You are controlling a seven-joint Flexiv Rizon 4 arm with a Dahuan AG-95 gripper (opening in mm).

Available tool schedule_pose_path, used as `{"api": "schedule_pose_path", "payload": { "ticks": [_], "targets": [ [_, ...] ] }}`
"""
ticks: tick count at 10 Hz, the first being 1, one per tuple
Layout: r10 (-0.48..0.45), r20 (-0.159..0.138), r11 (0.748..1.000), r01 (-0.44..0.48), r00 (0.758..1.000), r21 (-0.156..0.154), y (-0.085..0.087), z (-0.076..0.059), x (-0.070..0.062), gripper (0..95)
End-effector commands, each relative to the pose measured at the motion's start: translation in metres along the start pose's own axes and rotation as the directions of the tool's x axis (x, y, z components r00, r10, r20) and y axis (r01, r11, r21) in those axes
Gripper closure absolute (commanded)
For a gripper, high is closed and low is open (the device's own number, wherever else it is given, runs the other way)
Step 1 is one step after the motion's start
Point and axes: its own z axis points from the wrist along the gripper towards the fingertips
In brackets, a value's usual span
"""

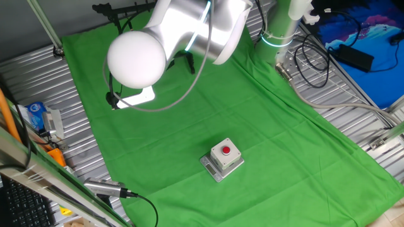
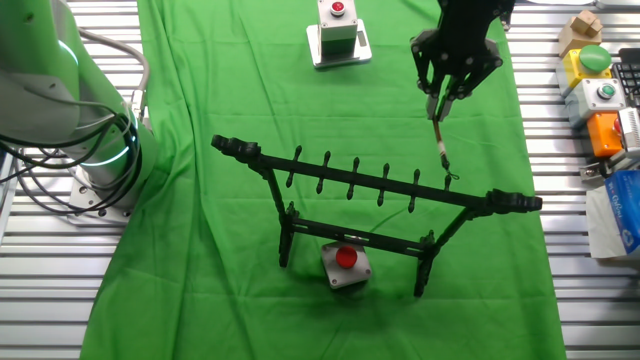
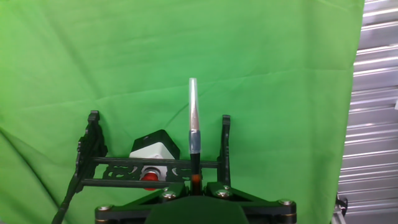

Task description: Place the brush on the pen rack

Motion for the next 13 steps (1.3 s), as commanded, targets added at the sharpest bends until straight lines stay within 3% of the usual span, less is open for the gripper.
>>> {"api": "schedule_pose_path", "payload": {
  "ticks": [1, 13],
  "targets": [
    [0.001, 0.001, 1.0, -0.001, 1.0, -0.001, 0.0006, 0.0007, -0.0003, 95.0],
    [-0.001, 0.006, 1.0, 0.001, 1.0, 0.002, 0.0051, 0.0022, 0.009, 95.0]
  ]
}}
